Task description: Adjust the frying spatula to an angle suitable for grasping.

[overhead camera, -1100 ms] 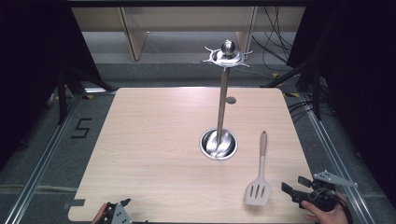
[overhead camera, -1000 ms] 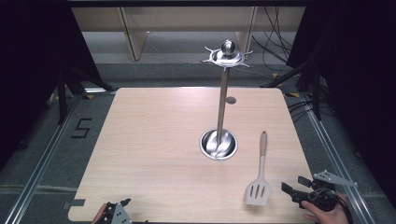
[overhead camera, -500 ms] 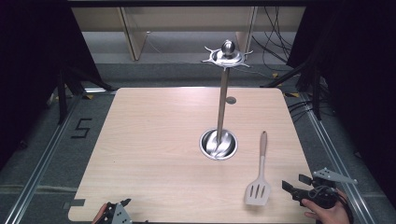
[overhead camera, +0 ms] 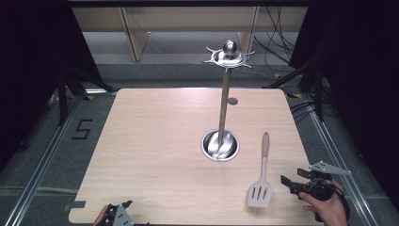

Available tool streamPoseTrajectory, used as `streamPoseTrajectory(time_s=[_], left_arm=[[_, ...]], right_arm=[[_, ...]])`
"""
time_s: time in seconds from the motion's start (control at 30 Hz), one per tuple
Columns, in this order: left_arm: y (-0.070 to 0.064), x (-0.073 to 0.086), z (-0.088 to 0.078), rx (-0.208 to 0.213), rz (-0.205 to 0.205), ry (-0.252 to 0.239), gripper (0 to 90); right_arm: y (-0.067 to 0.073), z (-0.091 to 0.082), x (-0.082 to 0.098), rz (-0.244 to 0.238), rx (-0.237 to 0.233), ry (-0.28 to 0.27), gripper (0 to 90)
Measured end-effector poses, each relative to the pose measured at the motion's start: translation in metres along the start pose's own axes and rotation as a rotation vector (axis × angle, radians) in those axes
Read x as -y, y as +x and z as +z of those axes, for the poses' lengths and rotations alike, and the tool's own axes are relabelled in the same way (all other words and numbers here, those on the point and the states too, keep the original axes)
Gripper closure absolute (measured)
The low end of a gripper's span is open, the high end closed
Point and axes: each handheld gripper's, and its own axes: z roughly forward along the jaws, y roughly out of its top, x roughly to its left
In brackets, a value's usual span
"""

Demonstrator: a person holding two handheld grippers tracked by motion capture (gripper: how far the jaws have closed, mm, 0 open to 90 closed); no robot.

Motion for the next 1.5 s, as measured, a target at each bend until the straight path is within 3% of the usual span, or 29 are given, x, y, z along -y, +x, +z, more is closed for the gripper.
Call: streamPoseTrajectory(time_s=[0.03,0.07,0.1,0.13,0.17,0.23,0.27,0.3,0.47,0.57,0.6,0.63,0.67,0.7,0.73,0.83,0.87,0.9,0.97,1.07,1.13,1.17,1.2,1.27,1.37,1.4,1.43,1.47,1.5], left_arm=[[0.000,0.000,0.000,0.002,-0.003,-0.001,15.0],[0.000,0.000,0.000,0.002,-0.005,-0.002,14.9],[0.000,0.000,0.001,-0.003,0.002,0.001,15.0],[0.000,0.000,0.001,-0.008,0.000,-0.001,15.0],[0.001,0.001,0.001,-0.010,0.002,0.000,14.9],[-0.001,0.001,0.002,0.003,-0.030,-0.020,15.0],[0.000,0.001,0.001,0.000,-0.011,-0.009,14.9],[0.001,0.001,0.001,-0.008,0.003,0.000,15.0],[0.000,0.001,0.001,0.000,-0.021,-0.019,14.9],[0.000,0.001,0.001,0.000,-0.031,-0.023,14.9],[0.000,0.001,0.001,0.000,-0.032,-0.023,14.9],[0.000,0.001,0.001,-0.001,-0.032,-0.022,14.9],[0.000,0.001,0.001,-0.001,-0.033,-0.023,14.9],[-0.001,0.001,0.002,-0.005,-0.034,-0.025,15.0],[-0.001,0.001,0.002,-0.006,-0.034,-0.026,14.9],[-0.001,0.001,0.002,-0.006,-0.033,-0.026,14.9],[-0.001,0.001,0.002,-0.006,-0.034,-0.026,14.9],[0.000,0.001,0.001,-0.001,-0.032,-0.022,14.9],[0.000,0.001,0.001,-0.001,-0.032,-0.021,14.9],[0.000,0.001,0.001,-0.002,-0.032,-0.022,14.9],[0.000,0.001,0.001,-0.001,-0.032,-0.023,14.9],[0.000,0.001,0.001,-0.002,-0.031,-0.023,14.9],[0.000,0.001,0.001,-0.002,-0.030,-0.023,14.9],[0.000,0.001,0.000,-0.003,-0.023,-0.021,14.9],[0.000,0.001,0.000,-0.003,-0.020,-0.022,15.0],[0.000,0.001,0.001,0.000,-0.028,-0.025,14.9],[0.000,0.001,0.001,0.002,-0.031,-0.029,15.0],[0.002,0.001,-0.001,-0.001,-0.009,-0.009,14.9],[0.002,0.001,0.001,0.012,-0.022,-0.030,14.9]], right_arm=[[-0.004,0.000,-0.001,-0.054,0.001,-0.001,20.3],[-0.001,0.000,-0.002,-0.003,0.000,0.016,20.6],[-0.004,0.002,-0.005,-0.070,0.011,0.008,21.4],[-0.004,0.002,-0.005,-0.070,0.011,0.008,21.4],[0.000,0.001,-0.006,-0.027,0.010,0.020,21.4],[-0.001,0.003,-0.010,-0.049,0.009,0.016,22.1],[0.001,0.003,-0.011,-0.028,0.014,0.026,22.2],[0.001,0.005,-0.013,-0.038,0.020,0.032,22.3],[0.002,0.012,-0.024,-0.071,0.023,0.053,24.8],[0.005,0.017,-0.033,-0.066,0.033,0.098,27.3],[0.004,0.023,-0.038,-0.126,0.032,0.103,28.4],[0.004,0.023,-0.038,-0.126,0.032,0.103,28.4],[0.008,0.022,-0.040,-0.088,0.047,0.139,29.9],[0.006,0.024,-0.044,-0.164,0.077,0.143,31.9],[0.010,0.023,-0.050,-0.211,0.145,0.162,31.5],[0.009,0.024,-0.055,-0.204,0.119,0.160,32.3],[0.010,0.024,-0.058,-0.166,0.113,0.169,32.3],[0.009,0.026,-0.059,-0.188,0.119,0.164,32.3],[0.009,0.029,-0.061,-0.185,0.114,0.171,32.3],[0.011,0.035,-0.064,-0.153,0.096,0.192,32.4],[0.009,0.040,-0.065,-0.188,0.096,0.196,32.4],[0.011,0.042,-0.066,-0.158,0.084,0.208,32.4],[0.009,0.044,-0.066,-0.182,0.093,0.206,32.4],[0.011,0.048,-0.069,-0.149,0.083,0.223,32.6],[0.011,0.051,-0.071,-0.145,0.072,0.243,33.3],[0.013,0.053,-0.072,-0.113,0.068,0.255,33.5],[0.014,0.058,-0.071,-0.106,0.060,0.217,33.5],[0.014,0.061,-0.073,-0.098,0.058,0.224,33.5],[0.014,0.063,-0.074,-0.114,0.058,0.238,33.6]])
